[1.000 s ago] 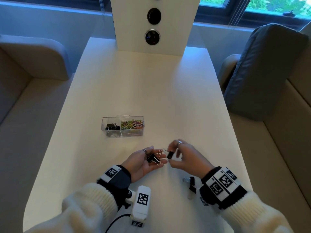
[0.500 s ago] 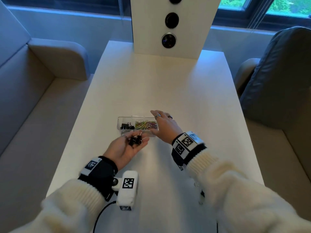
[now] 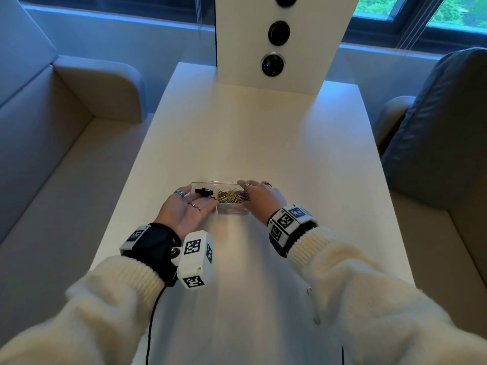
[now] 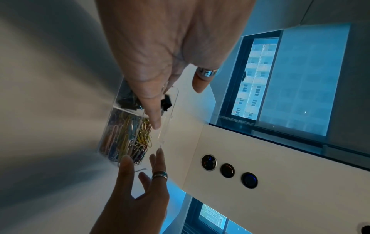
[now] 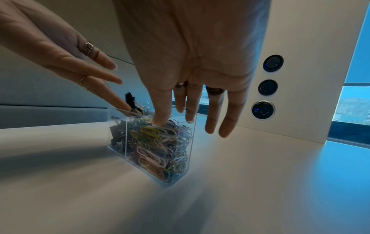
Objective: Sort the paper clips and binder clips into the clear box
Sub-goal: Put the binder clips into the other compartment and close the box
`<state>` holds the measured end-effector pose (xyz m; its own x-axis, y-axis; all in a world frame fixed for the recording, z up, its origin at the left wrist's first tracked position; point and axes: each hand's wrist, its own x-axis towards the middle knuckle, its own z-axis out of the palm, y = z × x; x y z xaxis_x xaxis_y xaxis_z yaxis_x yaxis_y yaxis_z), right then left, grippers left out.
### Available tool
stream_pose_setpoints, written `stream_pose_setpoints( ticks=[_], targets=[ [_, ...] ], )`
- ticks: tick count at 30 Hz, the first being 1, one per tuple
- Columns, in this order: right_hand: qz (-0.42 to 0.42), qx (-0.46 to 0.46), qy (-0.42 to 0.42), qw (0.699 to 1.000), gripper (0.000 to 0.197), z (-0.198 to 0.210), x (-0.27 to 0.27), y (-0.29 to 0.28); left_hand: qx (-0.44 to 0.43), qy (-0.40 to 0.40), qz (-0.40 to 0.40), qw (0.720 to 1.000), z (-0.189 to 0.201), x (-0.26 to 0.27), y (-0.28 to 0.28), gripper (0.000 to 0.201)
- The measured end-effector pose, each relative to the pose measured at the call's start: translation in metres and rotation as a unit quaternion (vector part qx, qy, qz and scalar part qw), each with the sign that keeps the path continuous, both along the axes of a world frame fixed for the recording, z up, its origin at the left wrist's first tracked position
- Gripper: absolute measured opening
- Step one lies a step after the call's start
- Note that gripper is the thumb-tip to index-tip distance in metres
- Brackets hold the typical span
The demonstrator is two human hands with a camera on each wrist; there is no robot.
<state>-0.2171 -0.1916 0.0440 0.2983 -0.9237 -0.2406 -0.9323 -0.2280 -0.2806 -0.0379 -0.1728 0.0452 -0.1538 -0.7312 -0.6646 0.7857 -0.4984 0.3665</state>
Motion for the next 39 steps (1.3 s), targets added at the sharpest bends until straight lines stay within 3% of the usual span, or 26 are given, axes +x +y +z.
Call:
stream_pose_setpoints(
  ticks=[3,6,8,11,13,15,20,22,29,32,34,37,39],
  targets=[
    [-0.004,0.037,-0.012,0.999,0.053,0.004,-0.004,-0.003,0.001,-0.014,0.017,1.000,0.008,-0.003,0.000,0.060],
    [-0.011,0.117,-0.058,0.991,0.064,0.014,-0.021,-0.002,-0.023,-0.063,0.022,0.998,0.017,-0.009,0.010,0.036],
    [-0.026,0.149,-0.093,0.984,0.074,0.023,-0.040,0.006,-0.044,-0.133,-0.003,0.990,0.017,-0.017,0.019,0.016],
    [-0.067,0.179,-0.114,0.975,0.076,0.028,-0.078,0.026,-0.082,-0.268,-0.100,0.955,0.012,-0.035,0.032,0.020],
    [-0.091,0.202,-0.100,0.970,0.065,0.025,-0.106,0.043,-0.118,-0.345,-0.184,0.913,0.010,-0.052,0.040,0.022],
    [-0.108,0.233,-0.076,0.964,0.051,0.017,-0.133,0.064,-0.182,-0.415,-0.280,0.846,0.004,-0.072,0.049,0.022],
    [-0.140,0.298,-0.026,0.944,0.045,-0.001,-0.170,0.117,-0.366,-0.512,-0.510,0.586,-0.024,-0.125,0.076,0.029],
    [-0.152,0.299,-0.011,0.942,0.050,-0.007,-0.176,0.133,-0.400,-0.518,-0.564,0.503,-0.036,-0.145,0.085,0.036],
    [-0.161,0.270,-0.019,0.949,0.043,-0.033,-0.181,0.162,-0.492,-0.527,-0.622,0.306,-0.065,-0.187,0.106,0.061],
    [-0.157,0.242,-0.028,0.957,0.037,-0.039,-0.185,0.163,-0.534,-0.536,-0.603,0.255,-0.071,-0.191,0.107,0.049],
    [-0.160,0.235,-0.040,0.958,0.034,-0.042,-0.186,0.162,-0.539,-0.540,-0.597,0.247,-0.075,-0.190,0.104,0.034],
    [-0.162,0.230,-0.035,0.959,0.029,-0.045,-0.187,0.160,-0.530,-0.541,-0.597,0.266,-0.075,-0.187,0.100,0.022],
    [-0.155,0.227,-0.027,0.961,0.028,-0.046,-0.185,0.159,-0.525,-0.552,-0.598,0.250,-0.077,-0.184,0.097,0.022]
  ],
)
